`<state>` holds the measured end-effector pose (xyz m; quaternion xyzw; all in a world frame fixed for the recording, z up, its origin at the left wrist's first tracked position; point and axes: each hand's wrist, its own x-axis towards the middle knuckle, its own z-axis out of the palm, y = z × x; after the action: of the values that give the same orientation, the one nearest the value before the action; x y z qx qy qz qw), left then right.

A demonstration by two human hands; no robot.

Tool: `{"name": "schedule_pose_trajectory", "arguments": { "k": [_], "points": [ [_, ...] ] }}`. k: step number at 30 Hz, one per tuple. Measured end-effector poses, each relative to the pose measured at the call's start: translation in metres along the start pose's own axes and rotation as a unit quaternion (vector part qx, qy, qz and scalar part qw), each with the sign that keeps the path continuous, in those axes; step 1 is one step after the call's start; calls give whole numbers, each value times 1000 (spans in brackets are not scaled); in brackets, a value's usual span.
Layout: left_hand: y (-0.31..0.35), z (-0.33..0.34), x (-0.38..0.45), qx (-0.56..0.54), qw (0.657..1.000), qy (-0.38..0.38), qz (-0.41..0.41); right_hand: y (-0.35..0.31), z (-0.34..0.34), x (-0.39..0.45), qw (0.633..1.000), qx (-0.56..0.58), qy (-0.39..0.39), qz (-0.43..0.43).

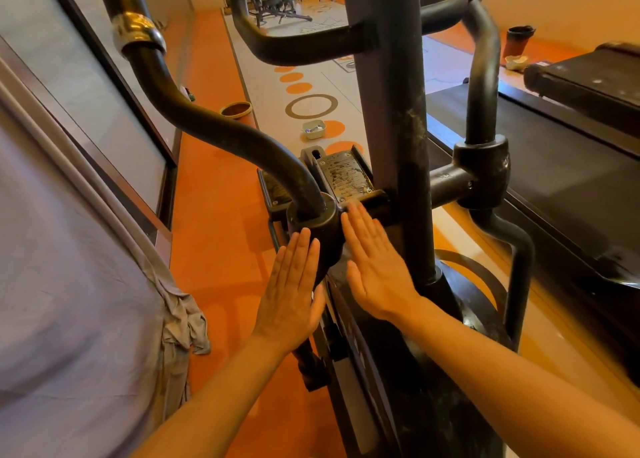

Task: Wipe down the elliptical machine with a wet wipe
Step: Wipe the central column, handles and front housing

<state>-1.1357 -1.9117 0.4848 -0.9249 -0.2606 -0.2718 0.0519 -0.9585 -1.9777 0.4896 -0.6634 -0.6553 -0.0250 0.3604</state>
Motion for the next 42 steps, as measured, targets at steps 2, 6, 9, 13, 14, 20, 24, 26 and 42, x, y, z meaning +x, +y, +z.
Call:
{"name": "schedule_pose_trajectory", "arguments": {
  "k": [2,6,9,13,14,20,24,26,42],
  "points": [
    [0,-1,0,0,1000,-6,0,9,0,-1,998,-28,30,45],
    [1,-4,1,6,1000,-8,3,-3,-1,2,993,66,53,84],
    [1,-6,1,-4,1000,-5,7,-12,-13,12,996,85,21,21],
    [1,-6,1,-8,1000,-7,8,-7,-41,31,997,56,-49,28],
    [1,-7,1,-11,1000,-8,7,-4,-46,35,998,24,-61,22],
    [-1,-7,0,-14,1000,-14,-2,-4,-51,44,995,-43,-52,76],
    [-1,-6,1,-21,1000,-11,-2,-16,-40,36,986,124,79,75],
    [-1,-6,1,-25,1000,-5,3,-31,-33,36,969,204,107,90],
    [-2,5,-2,-65,997,29,12,-47,-26,67,947,252,96,175]
  ]
}}
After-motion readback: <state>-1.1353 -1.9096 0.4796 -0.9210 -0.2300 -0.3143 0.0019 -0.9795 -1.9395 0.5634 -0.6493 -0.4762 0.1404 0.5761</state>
